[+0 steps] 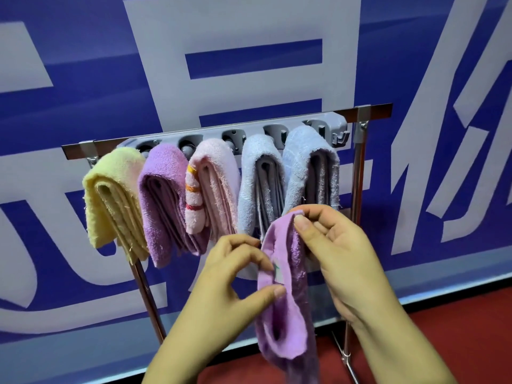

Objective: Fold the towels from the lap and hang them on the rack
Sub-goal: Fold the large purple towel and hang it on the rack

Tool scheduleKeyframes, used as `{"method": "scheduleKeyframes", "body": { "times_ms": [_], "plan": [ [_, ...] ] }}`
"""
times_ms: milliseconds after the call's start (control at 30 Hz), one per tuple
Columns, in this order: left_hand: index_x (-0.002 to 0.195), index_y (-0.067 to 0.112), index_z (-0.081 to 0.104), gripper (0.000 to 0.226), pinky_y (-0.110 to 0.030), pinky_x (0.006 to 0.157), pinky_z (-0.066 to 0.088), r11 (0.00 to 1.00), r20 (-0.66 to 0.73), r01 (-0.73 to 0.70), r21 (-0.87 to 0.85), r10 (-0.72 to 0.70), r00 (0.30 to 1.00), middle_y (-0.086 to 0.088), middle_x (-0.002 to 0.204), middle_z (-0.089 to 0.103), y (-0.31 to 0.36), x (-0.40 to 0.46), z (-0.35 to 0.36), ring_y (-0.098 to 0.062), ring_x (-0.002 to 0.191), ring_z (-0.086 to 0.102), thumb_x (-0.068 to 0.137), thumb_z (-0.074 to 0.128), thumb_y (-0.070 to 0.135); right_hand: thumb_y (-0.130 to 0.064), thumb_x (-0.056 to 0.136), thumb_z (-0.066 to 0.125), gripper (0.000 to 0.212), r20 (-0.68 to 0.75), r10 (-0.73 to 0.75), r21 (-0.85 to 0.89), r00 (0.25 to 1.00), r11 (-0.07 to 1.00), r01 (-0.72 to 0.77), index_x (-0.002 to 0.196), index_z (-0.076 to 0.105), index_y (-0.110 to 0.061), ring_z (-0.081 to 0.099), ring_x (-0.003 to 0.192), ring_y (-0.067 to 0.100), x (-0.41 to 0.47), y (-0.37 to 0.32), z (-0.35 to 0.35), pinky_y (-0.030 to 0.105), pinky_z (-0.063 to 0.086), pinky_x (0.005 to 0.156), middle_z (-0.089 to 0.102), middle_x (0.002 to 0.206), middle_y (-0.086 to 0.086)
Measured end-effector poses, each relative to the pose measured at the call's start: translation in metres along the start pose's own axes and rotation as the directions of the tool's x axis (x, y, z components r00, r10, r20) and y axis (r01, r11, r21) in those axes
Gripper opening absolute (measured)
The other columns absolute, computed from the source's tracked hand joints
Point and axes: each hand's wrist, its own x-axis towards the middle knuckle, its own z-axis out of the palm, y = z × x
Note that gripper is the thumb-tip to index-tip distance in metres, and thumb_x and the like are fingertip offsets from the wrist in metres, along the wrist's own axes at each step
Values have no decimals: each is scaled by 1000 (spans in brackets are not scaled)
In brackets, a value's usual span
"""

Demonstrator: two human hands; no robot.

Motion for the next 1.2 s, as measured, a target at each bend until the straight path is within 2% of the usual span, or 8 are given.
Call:
{"method": "scheduleKeyframes", "body": {
  "times_ms": [167,267,467,633,733,867,1033,1200],
  "plan": [
    [96,36,72,31,-8,93,37,989,252,138,-59,-119,960,20,115,57,-11,-6,3,5,114,53,80,60,60,-10,90,53,11,-25,4,95,1000,995,-1,90,64,-10,63,63,8,4,-6,-5,19,52,58,70,71,1],
    [84,21,70,73,-23,89,45,986,308,165,-12,-154,939,9,98,63,-18,-10,3,-1,96,59,74,35,84,-9,90,52,11,-58,14,175,998,985,-3,88,63,-10,61,56,4,7,-10,-11,16,52,54,68,65,-1],
    [73,29,69,46,-19,73,46,999,70,16,-31,-14,997,11,84,62,-19,-10,-43,-6,80,62,77,52,72,-12,92,53,15,-116,-26,-48,993,999,20,84,65,-18,58,58,4,18,-9,-33,16,49,56,67,63,-6],
    [73,23,67,38,-14,68,47,978,-181,-132,-164,101,978,6,79,65,7,-2,-76,-2,75,60,73,65,61,-25,81,57,14,88,-187,-217,979,955,202,79,69,-31,58,60,0,14,-40,-39,13,48,55,66,66,-10],
    [73,24,70,38,-14,63,49,926,-266,-113,-361,13,964,10,71,67,3,0,-74,-3,68,61,60,77,60,-24,81,55,11,147,-216,-274,965,929,250,79,66,-27,58,62,-4,16,-48,-42,8,46,57,66,68,-14],
    [77,27,70,46,-10,52,44,853,-299,11,-522,-195,934,10,60,59,-13,-4,-58,0,53,52,45,87,56,-21,79,59,9,152,-92,-198,984,973,122,79,67,-19,56,56,-1,18,-32,-47,10,46,54,64,62,-8],
    [84,26,76,20,-10,54,47,812,-353,74,-579,-331,875,9,58,65,-11,-1,-51,0,53,56,67,68,20,-27,60,66,22,233,12,129,972,991,-44,76,73,-15,63,59,8,16,-29,-55,16,51,54,70,68,2],
    [73,13,72,43,-14,46,40,658,-194,253,-709,-527,828,1,56,59,-24,-1,-40,-7,47,47,44,87,40,-31,46,87,62,174,285,186,942,930,-316,95,66,2,66,61,15,26,-2,-52,25,56,57,71,74,11]
  ]
}}
